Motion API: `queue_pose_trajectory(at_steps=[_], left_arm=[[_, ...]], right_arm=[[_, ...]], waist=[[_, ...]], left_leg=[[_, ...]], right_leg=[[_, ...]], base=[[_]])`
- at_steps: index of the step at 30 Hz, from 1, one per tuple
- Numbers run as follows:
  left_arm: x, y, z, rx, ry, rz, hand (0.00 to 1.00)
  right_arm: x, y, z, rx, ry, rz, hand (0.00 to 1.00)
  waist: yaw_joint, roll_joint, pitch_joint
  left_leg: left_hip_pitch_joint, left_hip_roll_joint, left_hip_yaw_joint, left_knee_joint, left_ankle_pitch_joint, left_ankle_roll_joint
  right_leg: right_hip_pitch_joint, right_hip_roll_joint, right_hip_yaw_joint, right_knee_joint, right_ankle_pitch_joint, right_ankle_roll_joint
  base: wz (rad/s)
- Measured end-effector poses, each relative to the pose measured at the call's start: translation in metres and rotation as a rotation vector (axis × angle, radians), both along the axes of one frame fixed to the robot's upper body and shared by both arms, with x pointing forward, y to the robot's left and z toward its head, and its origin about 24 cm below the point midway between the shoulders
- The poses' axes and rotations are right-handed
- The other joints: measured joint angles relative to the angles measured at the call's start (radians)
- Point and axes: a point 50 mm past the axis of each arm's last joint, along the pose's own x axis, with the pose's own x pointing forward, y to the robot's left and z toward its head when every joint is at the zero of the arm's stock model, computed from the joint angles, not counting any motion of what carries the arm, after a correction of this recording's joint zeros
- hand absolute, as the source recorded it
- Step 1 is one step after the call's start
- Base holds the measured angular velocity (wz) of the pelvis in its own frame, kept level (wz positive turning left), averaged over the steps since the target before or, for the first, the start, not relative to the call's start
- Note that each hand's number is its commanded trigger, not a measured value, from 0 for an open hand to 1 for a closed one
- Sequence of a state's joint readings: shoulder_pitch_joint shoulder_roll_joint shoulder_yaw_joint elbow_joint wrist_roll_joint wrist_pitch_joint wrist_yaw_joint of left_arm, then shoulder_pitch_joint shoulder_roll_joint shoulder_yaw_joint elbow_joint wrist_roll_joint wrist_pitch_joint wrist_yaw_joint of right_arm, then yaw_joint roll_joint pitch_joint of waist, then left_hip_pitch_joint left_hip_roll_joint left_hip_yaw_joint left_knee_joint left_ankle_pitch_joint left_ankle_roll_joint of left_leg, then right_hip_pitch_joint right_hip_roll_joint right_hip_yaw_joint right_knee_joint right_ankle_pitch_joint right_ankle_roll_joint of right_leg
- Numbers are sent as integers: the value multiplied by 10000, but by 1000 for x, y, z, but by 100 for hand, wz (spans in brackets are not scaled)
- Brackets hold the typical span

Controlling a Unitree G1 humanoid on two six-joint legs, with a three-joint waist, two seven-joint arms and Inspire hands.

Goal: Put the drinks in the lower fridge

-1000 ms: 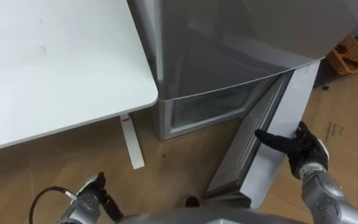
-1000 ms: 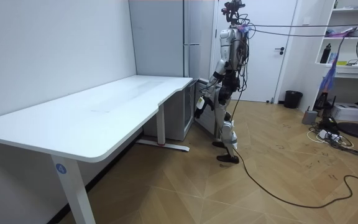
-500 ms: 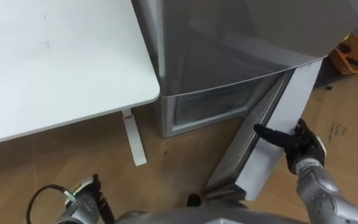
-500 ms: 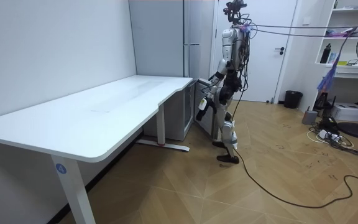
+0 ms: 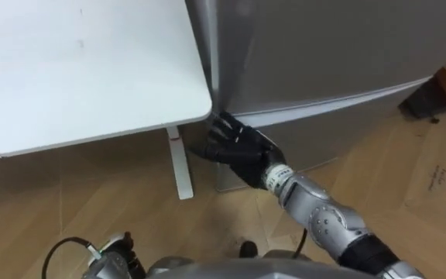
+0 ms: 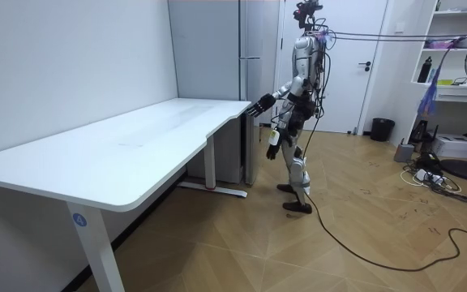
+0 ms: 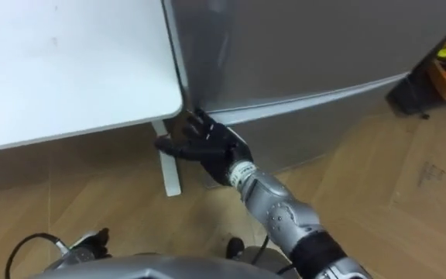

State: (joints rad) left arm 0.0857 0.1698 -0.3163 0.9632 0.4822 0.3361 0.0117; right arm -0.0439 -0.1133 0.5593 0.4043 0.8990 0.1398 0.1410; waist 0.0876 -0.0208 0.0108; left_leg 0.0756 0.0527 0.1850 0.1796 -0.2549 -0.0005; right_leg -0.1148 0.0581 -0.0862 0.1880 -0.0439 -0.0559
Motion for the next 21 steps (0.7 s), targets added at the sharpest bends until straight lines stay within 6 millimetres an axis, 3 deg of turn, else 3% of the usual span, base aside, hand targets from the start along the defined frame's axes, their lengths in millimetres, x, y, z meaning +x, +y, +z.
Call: queue_pose_trajectory(at_steps=[6,9,16,21], left_arm=[[2,-1,0,-56,-46,11,0],[-7,1,-1,-36,76,332,0],[-34,11,-3,86,327,1396,0],[-51,15,-4,112,726,1785,0]], right_arm=[[1,0,-1,-127,21,397,0],[-3,-7,-11,-889,184,640,0],[-32,-62,-58,-3265,2068,142,0],[-68,-101,-87,-5201,3773,111,0]], waist=[[-29,-30,-1],[-81,-44,5],[-325,-63,-24],[-339,-79,-138]], left_leg=[[61,-5,-208,-1,5,10],[92,-35,-271,26,15,27],[219,-130,-880,-44,-9,116],[222,-196,-1210,33,-33,171]], right_leg=[[166,-78,-385,-54,-31,31],[270,-169,-612,-52,-120,38],[712,-380,-1122,-171,-252,155],[903,-437,-1341,-172,-370,252]], base=[[10],[16],[26],[25]])
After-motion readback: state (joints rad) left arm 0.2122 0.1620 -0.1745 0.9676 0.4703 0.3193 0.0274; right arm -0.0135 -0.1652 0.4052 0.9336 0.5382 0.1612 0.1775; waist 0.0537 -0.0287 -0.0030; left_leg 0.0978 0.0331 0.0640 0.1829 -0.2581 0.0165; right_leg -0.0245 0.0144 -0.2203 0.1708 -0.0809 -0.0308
